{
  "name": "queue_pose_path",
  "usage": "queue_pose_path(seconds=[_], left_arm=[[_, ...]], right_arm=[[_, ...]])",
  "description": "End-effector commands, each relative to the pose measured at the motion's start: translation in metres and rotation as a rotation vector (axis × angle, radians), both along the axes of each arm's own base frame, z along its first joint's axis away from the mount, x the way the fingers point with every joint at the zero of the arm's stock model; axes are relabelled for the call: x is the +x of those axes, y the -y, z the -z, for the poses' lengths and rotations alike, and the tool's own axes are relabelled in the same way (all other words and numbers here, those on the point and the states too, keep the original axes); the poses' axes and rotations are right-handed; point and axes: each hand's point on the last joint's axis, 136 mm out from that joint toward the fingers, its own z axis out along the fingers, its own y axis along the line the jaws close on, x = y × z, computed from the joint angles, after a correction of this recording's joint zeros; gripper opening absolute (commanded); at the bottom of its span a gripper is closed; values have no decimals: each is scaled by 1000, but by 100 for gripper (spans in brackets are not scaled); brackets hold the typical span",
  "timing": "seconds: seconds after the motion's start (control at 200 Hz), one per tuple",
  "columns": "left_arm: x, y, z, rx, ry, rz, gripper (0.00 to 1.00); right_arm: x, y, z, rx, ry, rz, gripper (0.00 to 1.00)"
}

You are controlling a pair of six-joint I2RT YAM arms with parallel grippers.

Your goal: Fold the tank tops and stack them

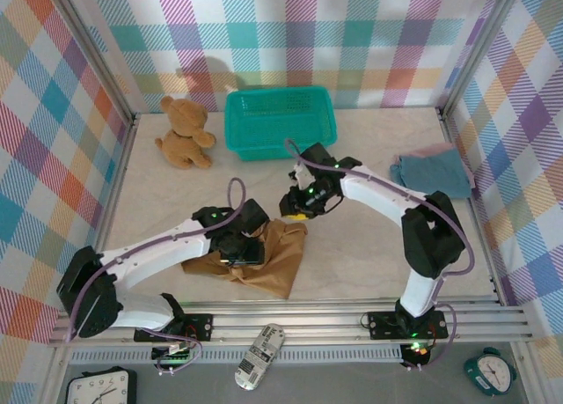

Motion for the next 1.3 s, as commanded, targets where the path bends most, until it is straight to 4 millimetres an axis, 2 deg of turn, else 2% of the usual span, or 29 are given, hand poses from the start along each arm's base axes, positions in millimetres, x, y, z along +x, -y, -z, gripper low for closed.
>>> queue_pose_path(seconds=[0.0,0.13,0.265,0.405,0.495,0.64,0.755,0.8,0.95,1.04,1.135,1.295], left_arm=[[4,12,11,29,3,134,48],[1,-12,36,174,-51,154,46],[-4,-35,52,231,-84,97,41],[-8,-61,58,300,-111,31,36],[-7,-72,56,325,-108,-8,34],[-7,-75,54,319,-101,-30,33],[-4,-78,48,340,-86,-16,33],[-2,-81,44,352,-75,-10,34],[3,-88,35,378,-40,-9,35],[2,-89,37,374,-52,-14,35],[2,-86,39,363,-62,-4,35],[3,-74,38,311,-69,5,36]], right_arm=[[-6,-17,20,21,-43,-43,40],[1,-32,32,32,-59,-40,41],[2,-29,50,-16,-92,-31,42],[9,-27,51,-42,-75,4,45],[13,-34,49,-7,-75,27,47],[20,-54,51,91,-104,69,47],[22,-56,50,82,-111,73,46],[21,-50,48,50,-99,73,46],[3,-10,50,-103,-86,87,48],[-7,-5,59,-116,-122,92,48],[-7,-10,68,-115,-143,87,49],[7,-34,66,-25,-148,79,49]])
